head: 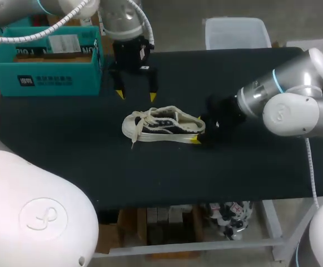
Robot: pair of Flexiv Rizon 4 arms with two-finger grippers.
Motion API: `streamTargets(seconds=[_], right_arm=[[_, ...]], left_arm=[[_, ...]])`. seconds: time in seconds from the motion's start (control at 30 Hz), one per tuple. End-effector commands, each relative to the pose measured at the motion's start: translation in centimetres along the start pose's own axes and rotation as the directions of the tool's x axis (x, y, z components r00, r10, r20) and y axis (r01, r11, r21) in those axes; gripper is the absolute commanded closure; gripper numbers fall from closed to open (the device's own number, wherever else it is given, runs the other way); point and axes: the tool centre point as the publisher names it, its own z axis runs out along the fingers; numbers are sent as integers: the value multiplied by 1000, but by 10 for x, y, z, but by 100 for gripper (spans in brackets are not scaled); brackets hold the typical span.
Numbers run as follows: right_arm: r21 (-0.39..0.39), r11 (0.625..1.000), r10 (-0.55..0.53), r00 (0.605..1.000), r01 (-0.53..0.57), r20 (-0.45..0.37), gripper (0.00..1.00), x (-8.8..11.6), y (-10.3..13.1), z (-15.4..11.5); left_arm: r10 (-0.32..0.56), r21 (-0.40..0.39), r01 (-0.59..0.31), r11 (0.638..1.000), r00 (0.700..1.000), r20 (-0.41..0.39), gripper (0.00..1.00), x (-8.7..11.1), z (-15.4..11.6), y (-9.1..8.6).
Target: Open the shoe tongue, take the insole out of the shoe, put the insole back into the shoe, and pack the shoe into the shoebox
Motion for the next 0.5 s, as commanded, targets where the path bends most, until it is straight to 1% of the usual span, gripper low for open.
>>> streamTargets(seconds=[0.03, 0.1, 0.13, 0.2, 0.23, 0.33, 0.4, 0.43, 0.5], right_arm=[[-2, 1000, -1, 1000, 1, 0, 100, -3, -2, 4], [-2, 1000, -1, 1000, 1, 0, 100, -3, -2, 4], [-2, 1000, -1, 1000, 1, 0, 100, -3, -2, 4], [-2, 1000, -1, 1000, 1, 0, 100, -3, -2, 4], [-2, 1000, -1, 1000, 1, 0, 100, -3, -2, 4], [-2, 1000, -1, 1000, 1, 0, 100, -3, -2, 4], [-2, 1000, -1, 1000, 1, 0, 100, -3, -2, 4], [-2, 1000, -1, 1000, 1, 0, 100, -3, -2, 4], [-2, 1000, -1, 1000, 1, 0, 100, -3, -2, 4]], left_arm=[[-6, 12, 5, 1000, 997, 79, 0, 21, 11, -3], [-2, 9, 2, 1000, 997, 82, 0, 27, 18, -4], [-16, 35, 12, 999, 994, 108, 0, 30, 22, -5], [-11, 25, 9, 1000, 994, 108, 0, 34, 31, -7], [-26, 48, 20, 999, 992, 125, 0, 36, 34, -9], [-42, 45, 36, 998, 990, 134, 0, 39, 41, -13], [-43, 42, 37, 998, 989, 144, 2, 41, 45, -15], [-44, 40, 38, 998, 988, 150, 6, 42, 47, -15], [-47, 28, 43, 999, 987, 152, 17, 44, 49, -17]])
